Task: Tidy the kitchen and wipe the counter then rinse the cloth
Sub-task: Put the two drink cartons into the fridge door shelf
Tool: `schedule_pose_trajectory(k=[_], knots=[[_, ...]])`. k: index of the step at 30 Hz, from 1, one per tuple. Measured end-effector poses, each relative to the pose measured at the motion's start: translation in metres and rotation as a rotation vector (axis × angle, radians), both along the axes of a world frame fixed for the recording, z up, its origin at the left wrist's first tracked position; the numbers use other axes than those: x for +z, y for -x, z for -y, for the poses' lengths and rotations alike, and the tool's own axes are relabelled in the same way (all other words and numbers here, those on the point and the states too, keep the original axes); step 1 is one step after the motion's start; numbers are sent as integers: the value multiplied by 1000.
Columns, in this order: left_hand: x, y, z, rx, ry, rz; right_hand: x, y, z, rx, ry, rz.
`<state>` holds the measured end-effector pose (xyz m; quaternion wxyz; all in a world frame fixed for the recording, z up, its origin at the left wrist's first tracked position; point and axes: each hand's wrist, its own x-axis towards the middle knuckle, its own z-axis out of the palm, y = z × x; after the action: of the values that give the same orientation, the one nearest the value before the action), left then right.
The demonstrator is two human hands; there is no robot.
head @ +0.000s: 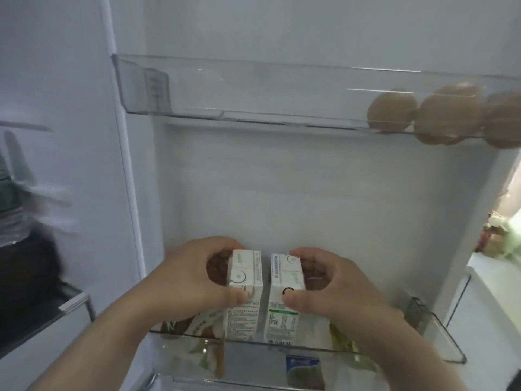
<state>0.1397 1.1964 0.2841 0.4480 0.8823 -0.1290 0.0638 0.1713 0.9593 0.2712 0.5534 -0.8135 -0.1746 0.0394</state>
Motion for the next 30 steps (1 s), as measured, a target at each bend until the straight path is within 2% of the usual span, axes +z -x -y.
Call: schedule_pose_trajectory(k=[7,14,30], knots=[[-18,-10,-8,9,-48,-84,-9,2,2,-31,-1,-34],[-22,-12,-4,-59,-83,-178,-10,7,-4,-21,129,-49],[-28,-14,-12,-75,-156,-147,-7,12,-10,27,218,9]])
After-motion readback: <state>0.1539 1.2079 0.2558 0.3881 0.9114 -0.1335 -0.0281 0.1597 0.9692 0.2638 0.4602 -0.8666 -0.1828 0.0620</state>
